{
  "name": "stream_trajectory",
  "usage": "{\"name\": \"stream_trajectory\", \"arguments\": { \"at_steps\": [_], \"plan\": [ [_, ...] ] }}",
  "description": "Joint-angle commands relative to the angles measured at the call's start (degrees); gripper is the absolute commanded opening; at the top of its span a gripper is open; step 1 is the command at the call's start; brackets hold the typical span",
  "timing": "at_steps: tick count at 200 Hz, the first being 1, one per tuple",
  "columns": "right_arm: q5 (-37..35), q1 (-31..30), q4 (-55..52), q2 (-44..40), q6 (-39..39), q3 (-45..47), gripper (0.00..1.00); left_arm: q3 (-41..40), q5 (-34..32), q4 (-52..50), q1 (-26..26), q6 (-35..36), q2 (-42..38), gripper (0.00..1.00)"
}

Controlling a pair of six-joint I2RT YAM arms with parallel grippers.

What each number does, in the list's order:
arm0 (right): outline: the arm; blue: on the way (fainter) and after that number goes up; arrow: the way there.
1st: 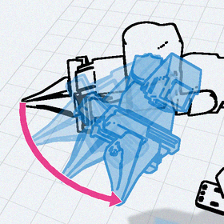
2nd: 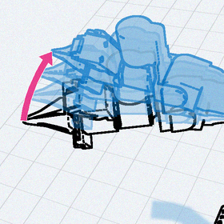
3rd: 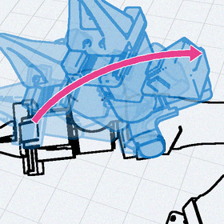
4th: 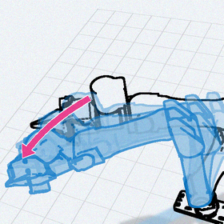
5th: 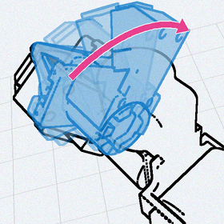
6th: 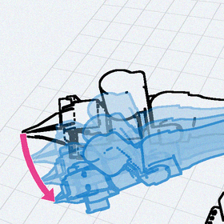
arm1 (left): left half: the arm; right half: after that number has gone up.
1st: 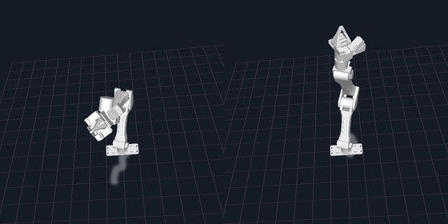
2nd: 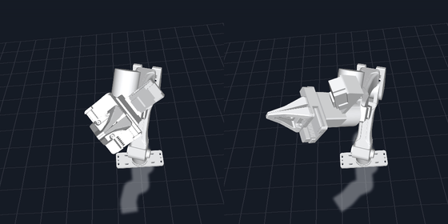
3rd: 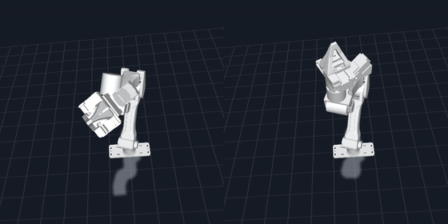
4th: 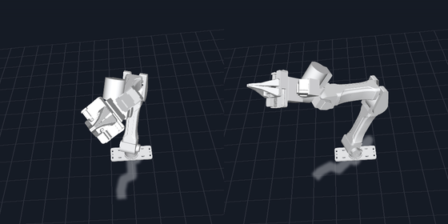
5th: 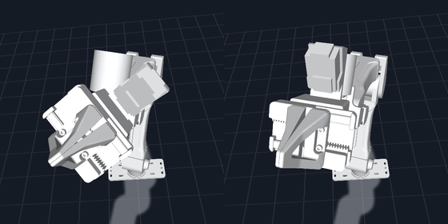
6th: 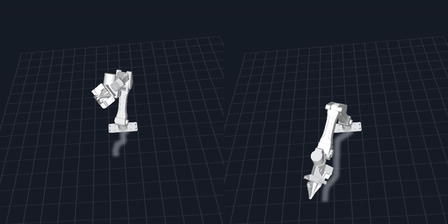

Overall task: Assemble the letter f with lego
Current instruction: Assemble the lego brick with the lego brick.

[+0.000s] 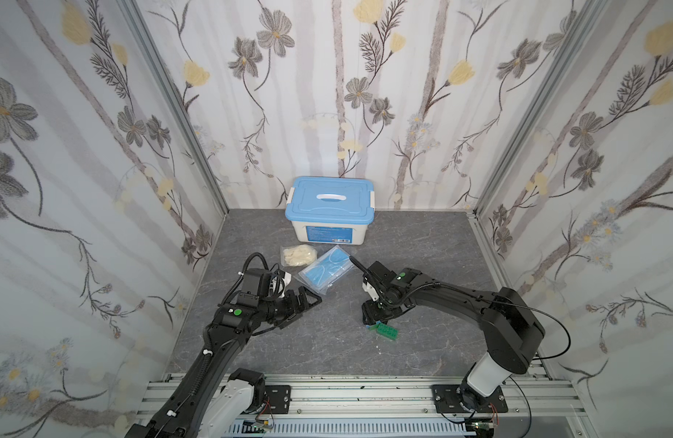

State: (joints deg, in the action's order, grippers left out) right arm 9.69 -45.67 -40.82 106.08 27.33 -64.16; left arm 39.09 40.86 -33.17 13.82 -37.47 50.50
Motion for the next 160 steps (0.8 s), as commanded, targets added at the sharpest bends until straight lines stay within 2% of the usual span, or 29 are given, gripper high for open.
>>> {"name": "stream_trajectory", "arguments": {
  "at_steps": [1,85,127,160],
  "plan": [
    [-0.7,-0.1,0.7,1.0,-0.8,0.4,0.59,-0.1,-0.3,0.6,0.0,0.8,0.1,1.0],
    [-0.2,-0.1,-2.9,-0.3,-1.8,-4.3,0.72,0.3,-1.4,0.0,0.0,0.8,0.9,1.0],
    [-0.5,0.0,-3.1,-0.3,-1.7,-4.7,0.69,0.3,-1.5,-0.2,0.0,1.0,0.7,1.0],
    [-0.3,-0.1,-4.5,0.3,-2.2,-6.1,0.71,0.3,-1.5,-0.2,0.0,1.0,0.7,1.0]
  ]
}}
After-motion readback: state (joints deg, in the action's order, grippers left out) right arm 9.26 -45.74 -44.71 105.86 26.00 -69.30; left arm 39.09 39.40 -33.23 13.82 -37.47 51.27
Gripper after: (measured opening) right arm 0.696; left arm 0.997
